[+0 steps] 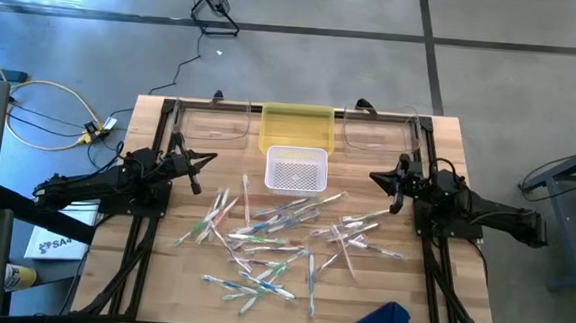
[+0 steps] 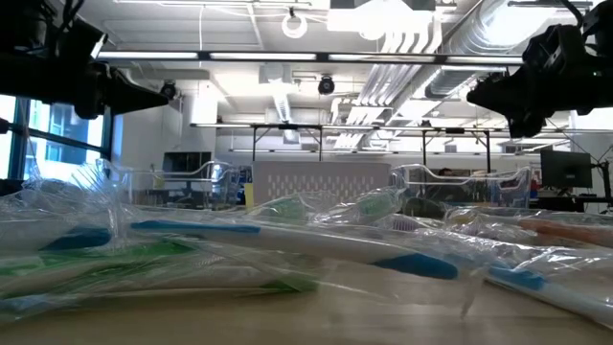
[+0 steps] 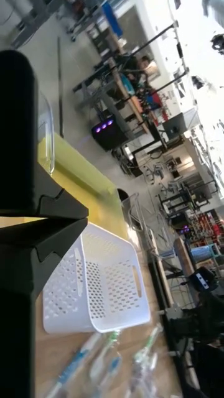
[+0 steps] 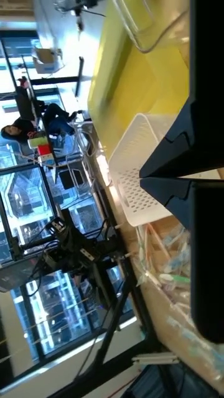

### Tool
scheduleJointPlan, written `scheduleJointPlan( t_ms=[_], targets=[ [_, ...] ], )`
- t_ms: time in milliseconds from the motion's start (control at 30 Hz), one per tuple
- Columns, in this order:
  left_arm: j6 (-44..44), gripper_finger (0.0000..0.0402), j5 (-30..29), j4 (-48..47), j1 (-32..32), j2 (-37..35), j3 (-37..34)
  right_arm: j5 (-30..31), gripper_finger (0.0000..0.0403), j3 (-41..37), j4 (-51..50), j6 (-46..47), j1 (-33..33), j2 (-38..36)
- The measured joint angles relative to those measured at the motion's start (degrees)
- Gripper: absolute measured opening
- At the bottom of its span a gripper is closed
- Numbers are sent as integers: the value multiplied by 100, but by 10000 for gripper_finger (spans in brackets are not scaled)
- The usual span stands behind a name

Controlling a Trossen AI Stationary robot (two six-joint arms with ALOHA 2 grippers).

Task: Pick & Place Toothbrushes
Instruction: Put the green toothbrush into the white bin

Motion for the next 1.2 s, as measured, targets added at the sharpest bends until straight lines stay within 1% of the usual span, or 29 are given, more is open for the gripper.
scheduleJointPlan(
  t_ms=[233,633,800,1067,1200],
  targets=[
    [-491,0,0,0,0,0,-1,-24,2,-2,-28,-56,0,0],
    [-485,0,0,-2,0,0,-1,-31,2,0,-32,-51,1,0],
    [-159,0,-4,2,0,-1,-1,-22,2,1,163,-49,0,2],
    [-141,0,72,0,0,0,-1,-7,2,-2,316,-69,0,2],
    [-141,0,72,0,0,0,-1,209,2,-2,322,-362,0,2]
  ],
)
